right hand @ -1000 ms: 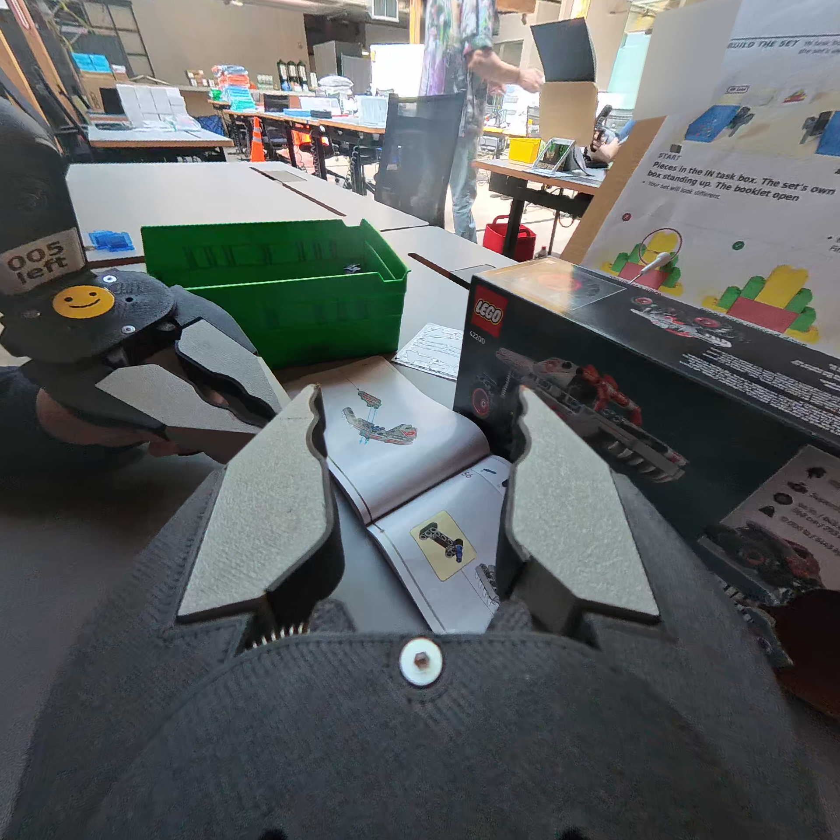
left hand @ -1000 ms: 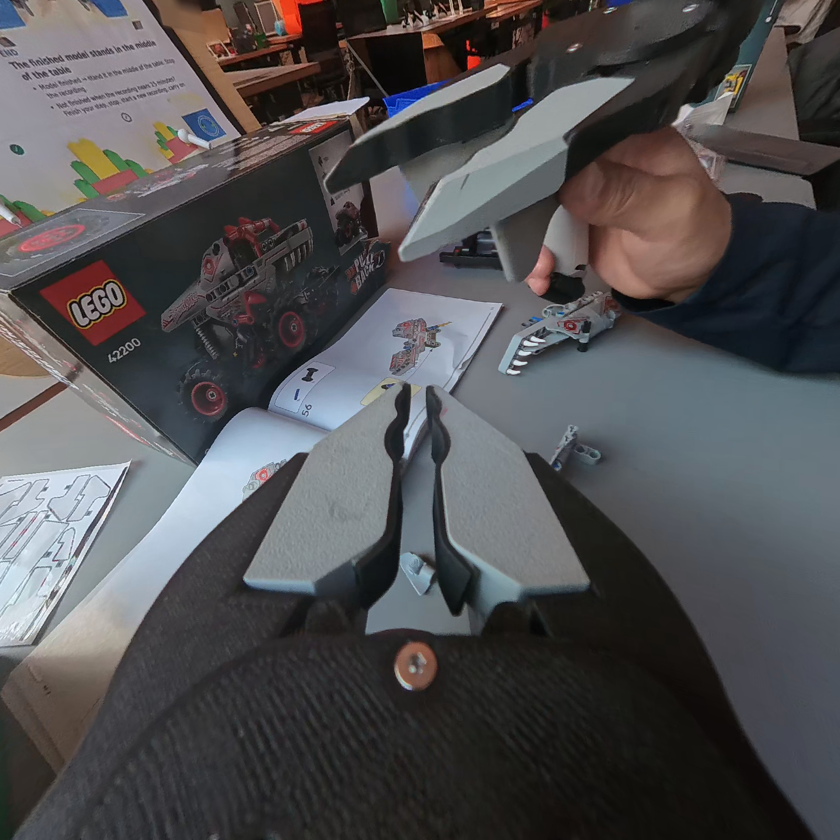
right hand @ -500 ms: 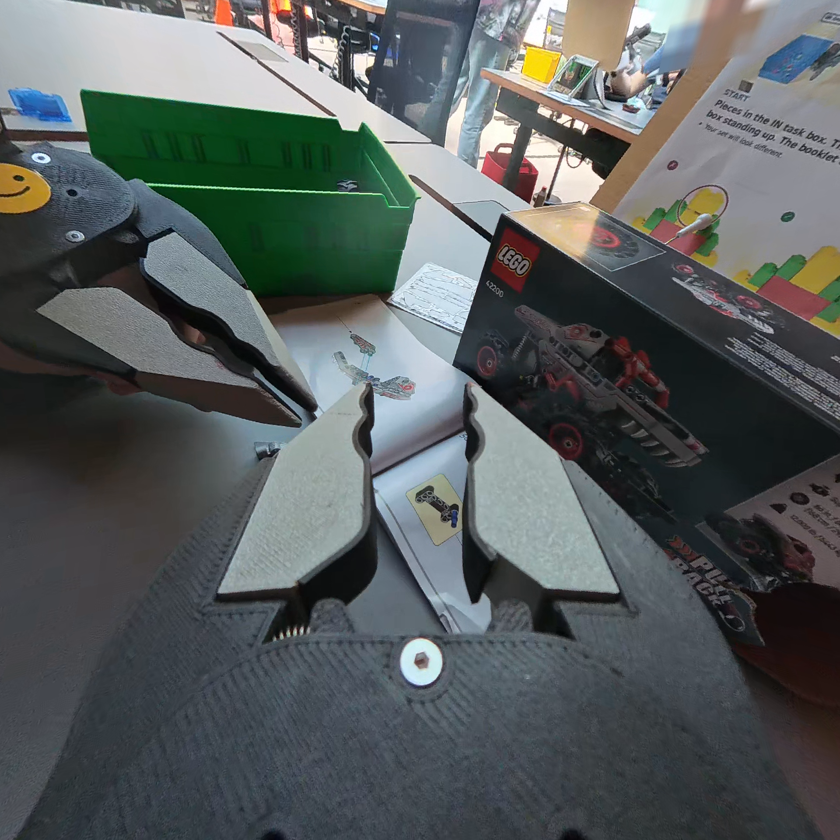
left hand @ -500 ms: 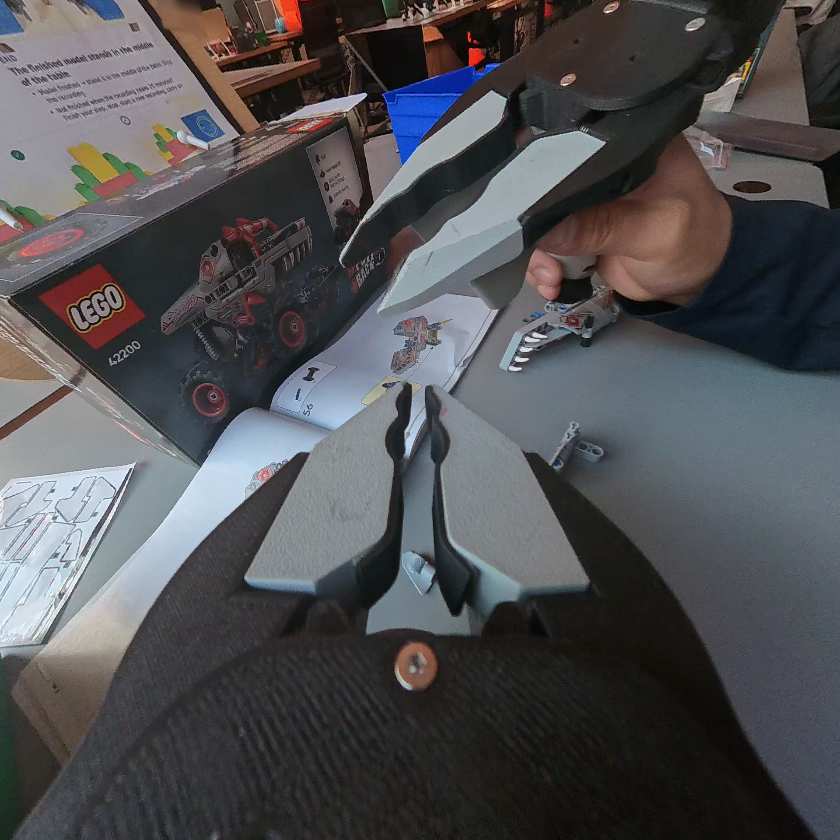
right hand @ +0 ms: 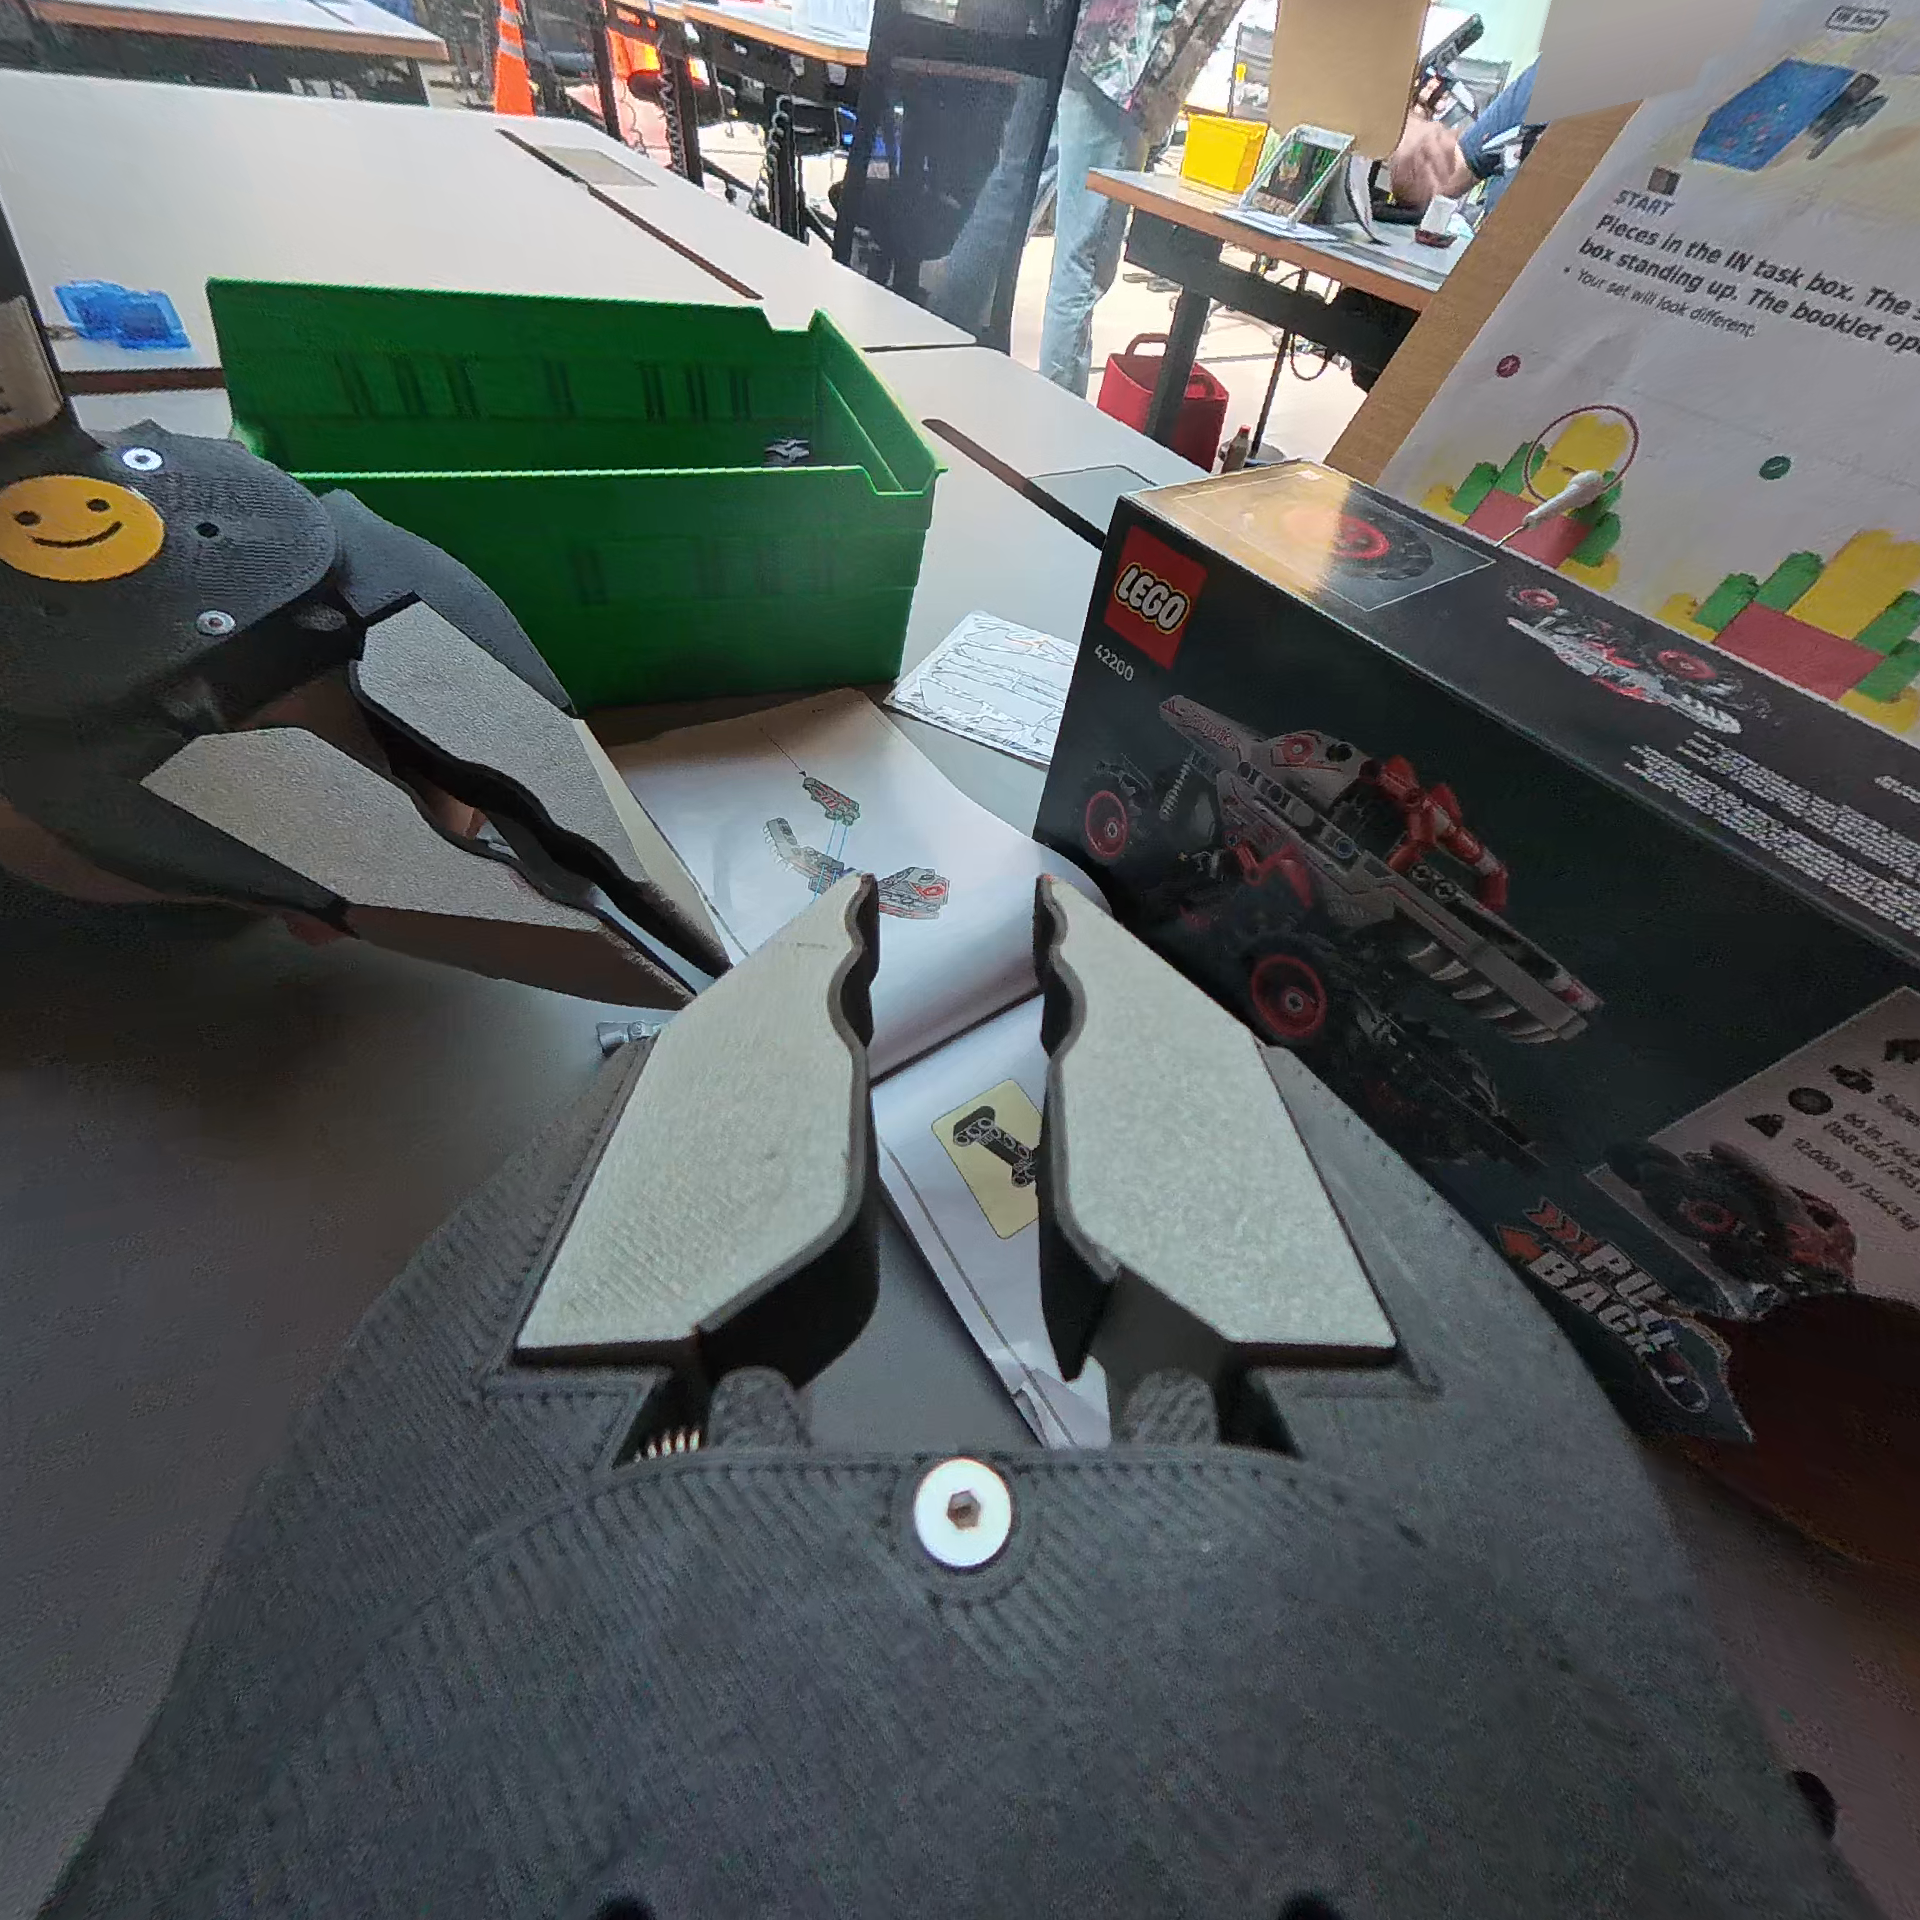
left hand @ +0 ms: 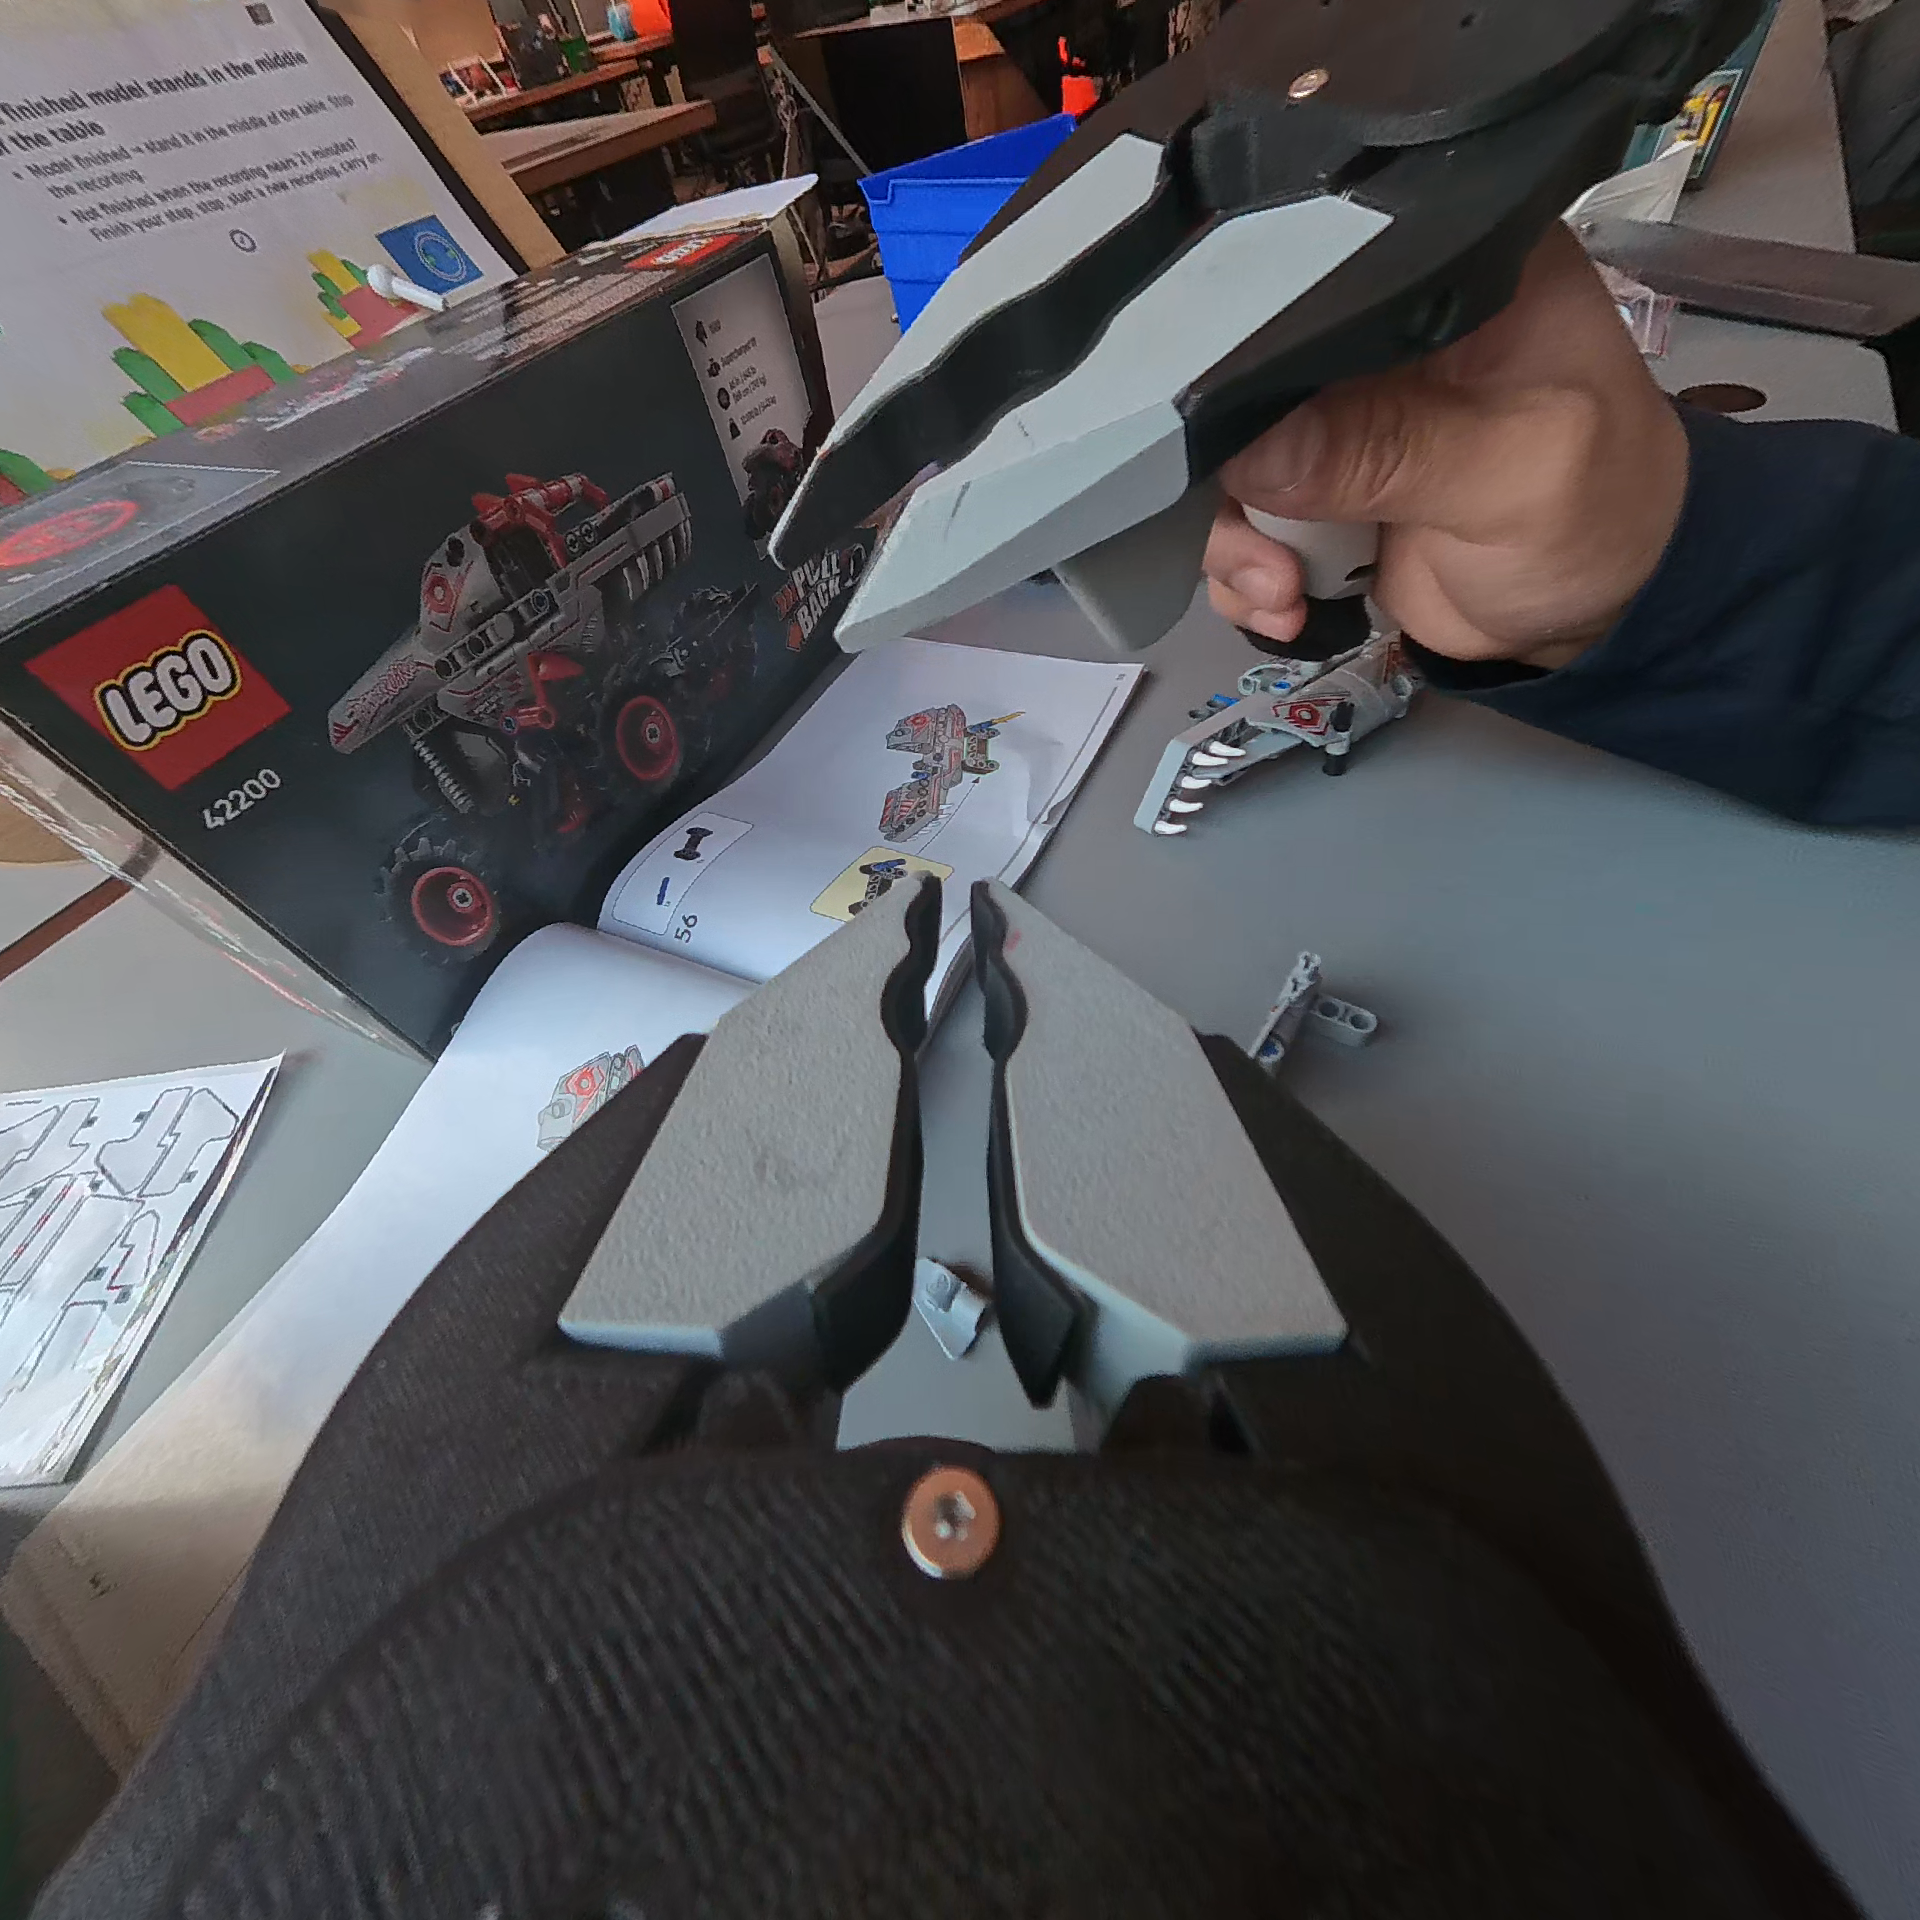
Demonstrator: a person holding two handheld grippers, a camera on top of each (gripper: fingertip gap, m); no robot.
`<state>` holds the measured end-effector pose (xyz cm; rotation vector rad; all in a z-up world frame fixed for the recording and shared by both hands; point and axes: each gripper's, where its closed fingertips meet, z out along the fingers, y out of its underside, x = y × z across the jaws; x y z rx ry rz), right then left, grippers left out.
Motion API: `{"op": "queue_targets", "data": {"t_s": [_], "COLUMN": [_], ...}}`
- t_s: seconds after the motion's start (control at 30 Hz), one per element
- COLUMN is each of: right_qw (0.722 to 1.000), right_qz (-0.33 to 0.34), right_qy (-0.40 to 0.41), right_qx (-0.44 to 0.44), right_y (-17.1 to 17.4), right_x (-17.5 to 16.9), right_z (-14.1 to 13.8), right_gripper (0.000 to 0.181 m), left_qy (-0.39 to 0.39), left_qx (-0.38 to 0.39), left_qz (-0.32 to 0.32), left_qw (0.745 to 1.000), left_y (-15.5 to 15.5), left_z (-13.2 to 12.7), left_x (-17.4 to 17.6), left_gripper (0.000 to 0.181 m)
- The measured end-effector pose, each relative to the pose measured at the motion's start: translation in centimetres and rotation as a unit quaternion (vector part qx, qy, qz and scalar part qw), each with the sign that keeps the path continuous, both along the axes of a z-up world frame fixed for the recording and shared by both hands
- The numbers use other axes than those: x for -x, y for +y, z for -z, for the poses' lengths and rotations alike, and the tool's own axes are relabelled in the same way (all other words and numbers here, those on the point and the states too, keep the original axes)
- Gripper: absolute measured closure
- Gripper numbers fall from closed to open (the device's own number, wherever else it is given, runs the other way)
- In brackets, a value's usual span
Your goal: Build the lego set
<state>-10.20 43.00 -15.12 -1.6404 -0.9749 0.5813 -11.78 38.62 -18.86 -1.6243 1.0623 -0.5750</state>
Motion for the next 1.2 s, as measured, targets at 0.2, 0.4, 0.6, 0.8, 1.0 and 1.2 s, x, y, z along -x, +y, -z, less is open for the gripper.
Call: {"op": "queue_targets", "data": {"t_s": [0.2, 0.4, 0.6, 0.8, 1.0, 1.2], "right_qw": [1.000, 1.000, 0.999, 0.994, 0.987, 0.991], "right_qz": [-0.005, 0.002, 0.031, 0.050, 0.069, 0.040], "right_qy": [-0.001, 0.002, 0.004, 0.064, 0.131, 0.114], "right_qx": [0.006, 0.002, -0.027, -0.067, -0.059, -0.063], "right_y": [-0.3, -0.1, 0.5, 0.3, 0.6, -0.3], "right_x": [0.0, -0.2, -1.4, -5.1, -8.8, -9.8], "right_z": [0.0, -0.3, -1.3, -5.4, -6.9, -6.9], "right_gripper": [0.161, 0.161, 0.148, 0.149, 0.151, 0.149], "left_qy": [0.000, -0.004, -0.008, -0.025, -0.023, -0.023], "left_qx": [0.000, 0.002, 0.002, 0.007, 0.013, 0.015], "left_qz": [-0.001, -0.003, -0.013, -0.021, -0.020, -0.022], "left_qw": [1.000, 1.000, 1.000, 0.999, 0.999, 0.999], "left_y": [0.0, 0.1, 0.3, 0.6, 0.6, 0.7], "left_z": [0.0, -0.1, -0.4, -1.0, -0.8, -0.7], "left_x": [0.0, 0.2, 0.6, 1.1, 1.0, 1.1], "left_gripper": [0.179, 0.179, 0.179, 0.179, 0.178, 0.178]}}
